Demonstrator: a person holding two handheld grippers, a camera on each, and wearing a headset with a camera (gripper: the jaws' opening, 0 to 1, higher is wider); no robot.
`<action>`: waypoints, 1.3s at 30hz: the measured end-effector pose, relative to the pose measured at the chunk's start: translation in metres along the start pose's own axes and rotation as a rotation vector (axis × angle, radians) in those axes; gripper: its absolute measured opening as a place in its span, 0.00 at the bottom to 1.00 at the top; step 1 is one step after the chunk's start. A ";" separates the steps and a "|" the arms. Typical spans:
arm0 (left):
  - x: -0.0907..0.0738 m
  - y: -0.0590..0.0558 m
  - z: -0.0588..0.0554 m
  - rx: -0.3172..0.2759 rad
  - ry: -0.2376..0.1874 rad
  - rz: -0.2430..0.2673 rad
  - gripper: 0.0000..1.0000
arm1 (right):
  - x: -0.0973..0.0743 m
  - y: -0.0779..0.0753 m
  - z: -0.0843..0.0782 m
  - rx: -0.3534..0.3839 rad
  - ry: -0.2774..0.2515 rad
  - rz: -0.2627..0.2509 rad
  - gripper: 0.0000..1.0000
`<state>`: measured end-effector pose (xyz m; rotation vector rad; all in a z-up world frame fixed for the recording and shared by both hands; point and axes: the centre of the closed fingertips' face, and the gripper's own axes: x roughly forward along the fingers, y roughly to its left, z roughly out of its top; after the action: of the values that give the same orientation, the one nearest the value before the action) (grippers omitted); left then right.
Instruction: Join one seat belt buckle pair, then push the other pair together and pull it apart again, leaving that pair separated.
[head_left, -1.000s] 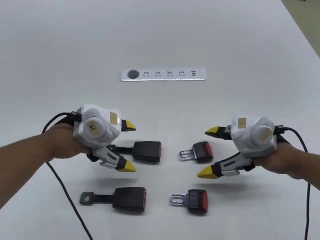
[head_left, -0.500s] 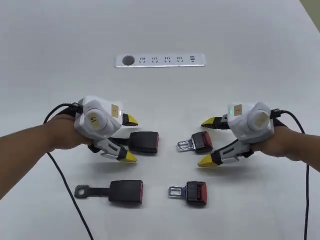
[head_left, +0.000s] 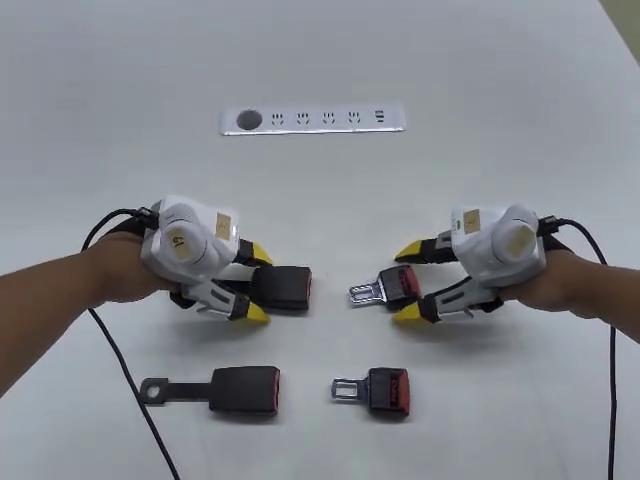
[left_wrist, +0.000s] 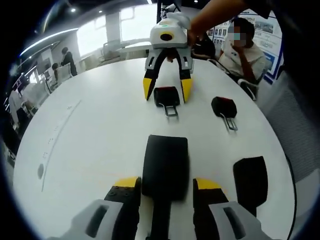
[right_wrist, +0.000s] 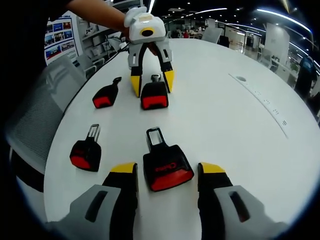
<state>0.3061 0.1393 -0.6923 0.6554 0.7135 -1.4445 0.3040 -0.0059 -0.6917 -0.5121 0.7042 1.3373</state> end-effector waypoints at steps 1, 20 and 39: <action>0.000 -0.001 0.001 0.000 0.001 -0.002 0.40 | -0.001 0.000 -0.001 -0.002 0.005 -0.003 0.44; -0.001 0.002 0.005 -0.007 0.027 0.005 0.33 | -0.004 -0.002 -0.003 0.075 -0.057 -0.100 0.36; -0.002 0.004 0.004 -0.023 0.073 0.008 0.33 | -0.019 -0.007 -0.018 0.179 -0.157 -0.174 0.36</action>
<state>0.3103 0.1376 -0.6884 0.6953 0.7831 -1.4090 0.3068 -0.0330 -0.6907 -0.3130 0.6280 1.1264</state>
